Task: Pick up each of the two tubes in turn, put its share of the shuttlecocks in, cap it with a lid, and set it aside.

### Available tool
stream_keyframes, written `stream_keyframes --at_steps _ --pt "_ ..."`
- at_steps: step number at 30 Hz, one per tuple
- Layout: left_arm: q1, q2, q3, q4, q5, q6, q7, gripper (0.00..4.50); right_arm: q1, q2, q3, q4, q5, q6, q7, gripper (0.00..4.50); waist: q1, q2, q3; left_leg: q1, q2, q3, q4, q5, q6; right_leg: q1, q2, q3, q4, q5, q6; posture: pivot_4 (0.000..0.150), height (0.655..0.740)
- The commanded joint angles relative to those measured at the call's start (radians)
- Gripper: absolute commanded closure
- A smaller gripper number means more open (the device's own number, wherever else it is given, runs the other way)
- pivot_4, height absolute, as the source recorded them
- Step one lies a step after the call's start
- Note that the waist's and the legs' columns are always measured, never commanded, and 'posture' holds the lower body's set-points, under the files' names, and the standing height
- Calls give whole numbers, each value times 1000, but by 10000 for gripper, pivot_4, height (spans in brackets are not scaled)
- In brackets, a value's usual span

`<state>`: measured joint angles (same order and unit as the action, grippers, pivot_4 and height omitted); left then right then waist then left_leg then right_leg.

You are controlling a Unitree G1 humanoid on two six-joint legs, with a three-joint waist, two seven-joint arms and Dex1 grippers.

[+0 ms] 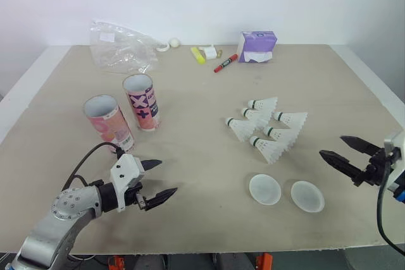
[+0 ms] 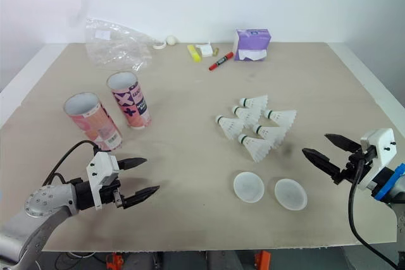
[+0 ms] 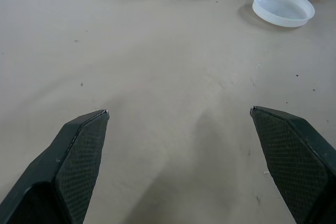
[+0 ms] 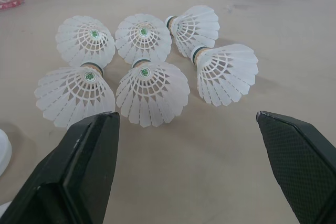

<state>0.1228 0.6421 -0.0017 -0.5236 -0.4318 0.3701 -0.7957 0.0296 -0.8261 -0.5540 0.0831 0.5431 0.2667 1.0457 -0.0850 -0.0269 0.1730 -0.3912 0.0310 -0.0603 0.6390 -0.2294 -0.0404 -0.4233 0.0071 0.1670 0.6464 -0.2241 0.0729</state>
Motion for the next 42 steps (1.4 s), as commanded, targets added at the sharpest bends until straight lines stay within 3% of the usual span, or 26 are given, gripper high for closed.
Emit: stream_keyframes --at_steps 1,8,12,18,25,34,42 --pt "-7 -2 8 -23 7 -36 -5 0 -17 -31 -24 9 -7 -28 3 292 0 0 0 0 0 0 0 0 0 0 0 0 0 0 0 1500 7400" --pt "57 -33 81 -36 8 -59 66 0 -105 -8 80 -154 15 -2 -8 292 -5 1 0 1 0 0 0 0 0 0 0 0 0 0 0 1500 7400" --pt "120 -112 158 -89 -25 -27 189 0 -217 35 192 -306 77 73 -53 292 -14 1 1 1 1 0 0 0 0 0 0 0 1 1 0 1500 7400" --pt "296 -237 217 -184 28 -37 353 0 -335 142 431 -488 138 193 -84 292 -12 -3 3 1 1 0 0 0 -1 1 0 0 0 0 -1 1500 7400" --pt "290 -300 285 -117 83 -110 441 0 -452 284 587 -395 71 148 -79 292 -8 -6 4 0 0 -1 1 0 -1 0 0 0 0 0 0 1500 7400" --pt "178 -284 363 51 69 -170 423 0 -502 311 637 -299 11 95 -21 292 -13 -7 4 0 2 0 0 0 -1 -1 1 -1 0 1 -2 1500 7400" --pt "56 -291 335 162 23 -129 395 0 -482 315 644 -299 -26 82 -10 292 -14 -7 4 -1 2 -1 0 0 -1 -1 1 -1 0 1 -1 1500 7400"
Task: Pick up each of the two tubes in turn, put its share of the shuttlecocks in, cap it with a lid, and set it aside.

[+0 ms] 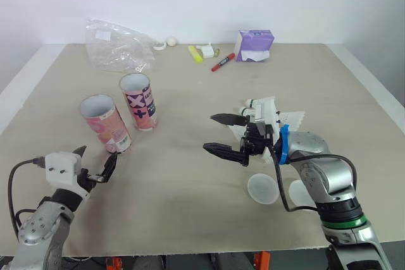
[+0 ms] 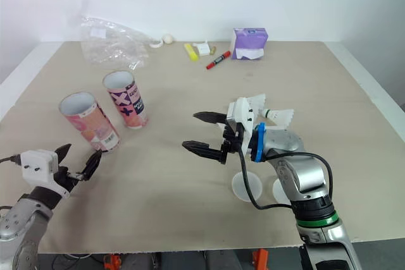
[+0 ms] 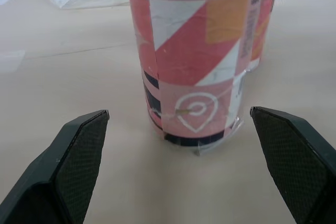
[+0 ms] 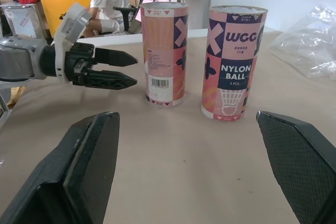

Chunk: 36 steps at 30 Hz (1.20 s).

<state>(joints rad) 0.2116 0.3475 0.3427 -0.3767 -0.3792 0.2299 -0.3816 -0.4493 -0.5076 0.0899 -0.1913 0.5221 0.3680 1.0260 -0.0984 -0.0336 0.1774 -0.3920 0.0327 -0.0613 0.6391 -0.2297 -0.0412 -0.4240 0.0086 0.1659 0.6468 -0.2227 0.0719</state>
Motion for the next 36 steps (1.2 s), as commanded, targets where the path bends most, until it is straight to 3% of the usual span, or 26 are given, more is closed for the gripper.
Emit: stream_keyframes --at_steps 1,18,36 --pt "-51 2 -11 31 -40 20 -22 0 -1 -4 0 -25 -8 -20 11 292 -1 0 0 0 0 0 0 0 0 0 0 0 0 0 0 1500 7400" --pt "-279 86 -103 315 62 -73 -134 0 24 -18 -8 -50 -29 -25 -9 292 0 0 0 0 0 -1 0 0 0 0 0 0 0 3 4 1500 7400" --pt "-391 76 -109 485 40 -199 -230 0 28 -43 -11 -70 -25 -9 -5 292 0 0 0 -1 0 -1 0 0 0 0 0 0 0 3 5 1500 7400"
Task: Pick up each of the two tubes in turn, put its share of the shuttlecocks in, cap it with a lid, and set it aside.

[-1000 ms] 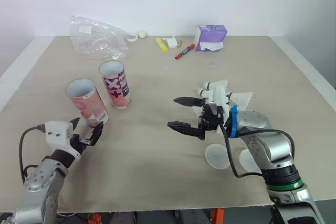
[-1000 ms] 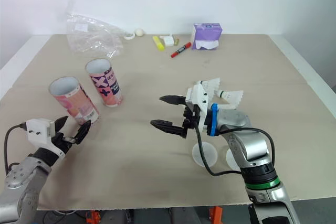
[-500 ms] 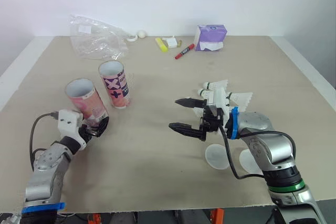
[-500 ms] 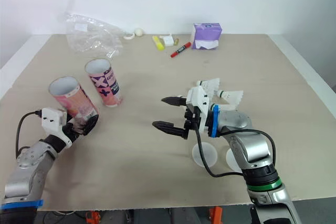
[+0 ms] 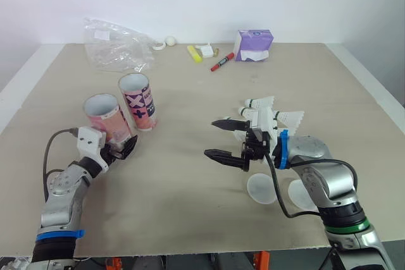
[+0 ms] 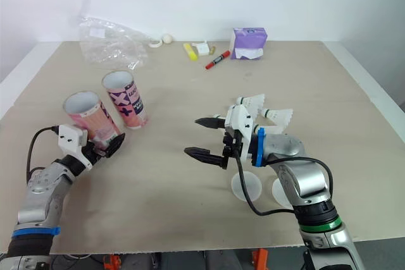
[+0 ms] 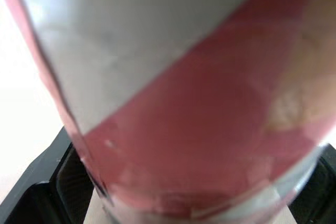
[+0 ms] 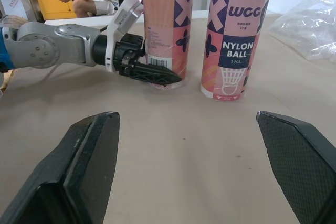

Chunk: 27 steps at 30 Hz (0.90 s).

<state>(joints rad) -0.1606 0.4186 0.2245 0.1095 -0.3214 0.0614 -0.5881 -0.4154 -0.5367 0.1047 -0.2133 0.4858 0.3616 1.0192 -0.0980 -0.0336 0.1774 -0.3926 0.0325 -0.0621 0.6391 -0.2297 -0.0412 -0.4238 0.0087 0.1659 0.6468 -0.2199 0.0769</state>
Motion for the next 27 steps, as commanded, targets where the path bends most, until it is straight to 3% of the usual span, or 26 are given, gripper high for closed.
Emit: stream_keyframes --at_steps 1,11,15,27 --pt "-23 5 8 2 -21 -32 -33 0 -6 -16 -26 -49 12 -1 2 292 0 0 0 0 0 0 0 0 0 0 0 0 0 0 0 1500 7400" --pt "-40 4 2 33 -22 -36 -60 0 -8 -23 -22 -45 11 -1 4 292 0 0 0 0 0 0 0 0 0 0 0 0 0 0 0 1500 7400" --pt "-40 -2 8 42 -18 -35 -37 12973 -6 -23 -21 -47 8 -4 5 0 0 0 0 0 0 0 0 0 0 0 0 0 0 0 0 1500 7400" --pt "-24 17 14 33 -3 -37 -20 12973 1 -18 -20 -52 7 -10 0 0 0 0 0 0 0 0 0 0 0 0 0 0 0 0 0 1500 7400"
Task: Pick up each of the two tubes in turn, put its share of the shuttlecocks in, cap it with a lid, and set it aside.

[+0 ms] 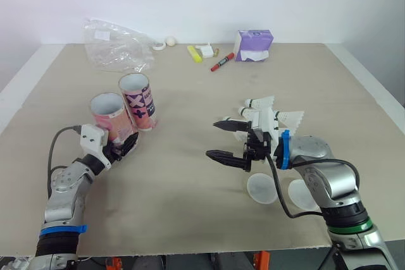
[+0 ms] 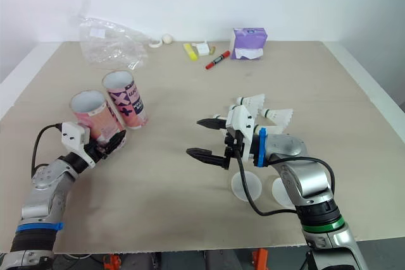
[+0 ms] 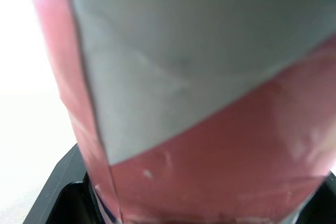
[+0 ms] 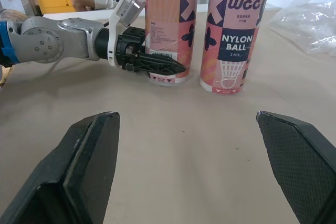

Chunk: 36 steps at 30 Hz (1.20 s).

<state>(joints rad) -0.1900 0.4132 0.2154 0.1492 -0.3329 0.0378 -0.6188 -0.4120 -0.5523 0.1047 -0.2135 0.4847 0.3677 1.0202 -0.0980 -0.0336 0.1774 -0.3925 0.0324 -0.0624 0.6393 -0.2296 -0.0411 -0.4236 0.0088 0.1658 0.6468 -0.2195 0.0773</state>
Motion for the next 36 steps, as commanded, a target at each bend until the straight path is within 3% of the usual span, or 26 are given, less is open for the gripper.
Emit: stream_keyframes --at_steps 1,9,14,18,21,25,31,36 --pt "13 31 26 -17 5 -13 2 12973 -1 1 -22 -55 14 -15 -2 0 0 0 0 0 0 0 0 0 0 0 0 0 0 0 0 1500 7400" --pt "126 151 -7 -233 -21 32 -125 12973 21 7 -37 -118 73 -7 19 0 -2 -1 1 0 0 0 -1 0 0 0 0 0 0 -1 -1 1500 7400" --pt "112 258 -74 -341 -18 88 -243 12973 18 8 -47 -135 124 13 29 0 -2 0 1 -1 0 -1 -1 0 0 -1 0 -1 0 -2 -2 1500 7400" --pt "26 329 -181 -392 -9 178 -348 12973 45 -24 -71 -176 154 27 43 0 -2 -1 2 -1 0 -1 0 0 0 -1 0 -1 0 -3 -5 1500 7400" --pt "-123 397 -325 -453 7 306 -468 12973 117 -81 -119 -225 178 33 62 0 5 -1 2 -3 0 -4 -1 0 0 -1 0 -3 0 -3 -2 1500 7400" --pt "-283 457 -493 -441 104 366 -584 12973 196 -122 -173 -280 209 41 49 0 9 0 2 -4 -1 -6 -1 -1 0 -1 0 -5 0 -5 -1 1500 7400" --pt "-455 436 -641 -424 192 464 -664 12973 263 -128 -196 -330 207 37 8 0 6 1 3 -4 0 -8 -1 -2 2 -1 1 -6 2 -6 -3 1500 7400" --pt "-512 406 -721 -433 250 546 -670 12973 302 -123 -192 -356 198 29 -22 0 6 1 3 -4 -1 -8 0 -2 2 0 1 -6 1 -6 -2 1500 7400"
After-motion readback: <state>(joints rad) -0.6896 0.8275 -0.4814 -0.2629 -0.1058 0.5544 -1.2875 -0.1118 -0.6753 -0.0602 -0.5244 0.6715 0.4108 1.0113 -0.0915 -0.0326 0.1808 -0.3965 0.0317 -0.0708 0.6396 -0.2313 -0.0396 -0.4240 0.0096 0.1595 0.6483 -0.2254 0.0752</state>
